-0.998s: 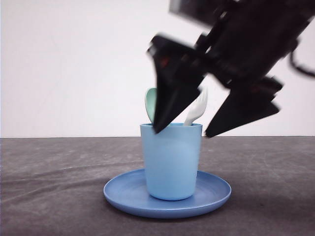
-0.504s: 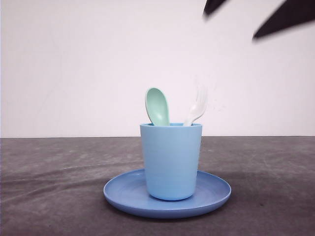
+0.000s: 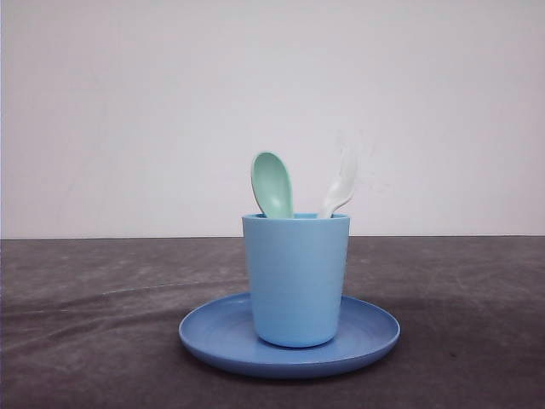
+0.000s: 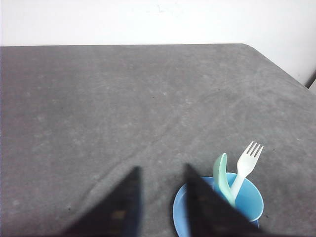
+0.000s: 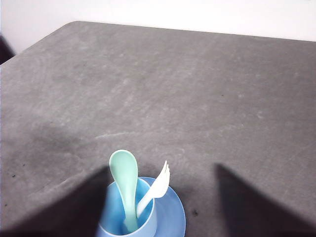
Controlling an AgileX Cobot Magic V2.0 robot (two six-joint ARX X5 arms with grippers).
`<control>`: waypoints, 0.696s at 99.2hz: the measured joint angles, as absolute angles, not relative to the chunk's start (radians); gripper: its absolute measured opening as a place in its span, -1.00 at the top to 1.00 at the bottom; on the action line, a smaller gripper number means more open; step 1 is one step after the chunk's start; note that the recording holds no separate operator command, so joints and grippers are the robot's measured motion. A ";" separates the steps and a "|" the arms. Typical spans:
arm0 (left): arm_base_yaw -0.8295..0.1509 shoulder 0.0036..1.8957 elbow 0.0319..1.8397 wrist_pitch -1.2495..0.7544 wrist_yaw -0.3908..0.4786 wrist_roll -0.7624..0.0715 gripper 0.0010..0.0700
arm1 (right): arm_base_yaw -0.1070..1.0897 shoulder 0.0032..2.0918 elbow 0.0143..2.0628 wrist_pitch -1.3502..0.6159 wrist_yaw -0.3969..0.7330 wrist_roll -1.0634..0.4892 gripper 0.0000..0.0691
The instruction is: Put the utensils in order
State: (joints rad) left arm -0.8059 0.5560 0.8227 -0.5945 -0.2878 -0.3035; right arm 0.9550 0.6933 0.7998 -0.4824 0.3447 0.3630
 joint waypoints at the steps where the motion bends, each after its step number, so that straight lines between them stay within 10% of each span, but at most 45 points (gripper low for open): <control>1: -0.806 0.556 0.823 -0.595 -0.288 -0.304 0.79 | 0.955 0.693 0.800 -0.483 0.345 0.363 0.30; 17: -0.806 0.555 0.823 -0.595 -0.288 -0.304 0.95 | 0.955 0.694 0.799 -0.471 0.371 0.344 0.93; 69: -0.806 0.548 0.823 -0.601 -0.288 -0.304 0.96 | 0.955 0.693 0.800 -0.453 0.371 0.340 0.99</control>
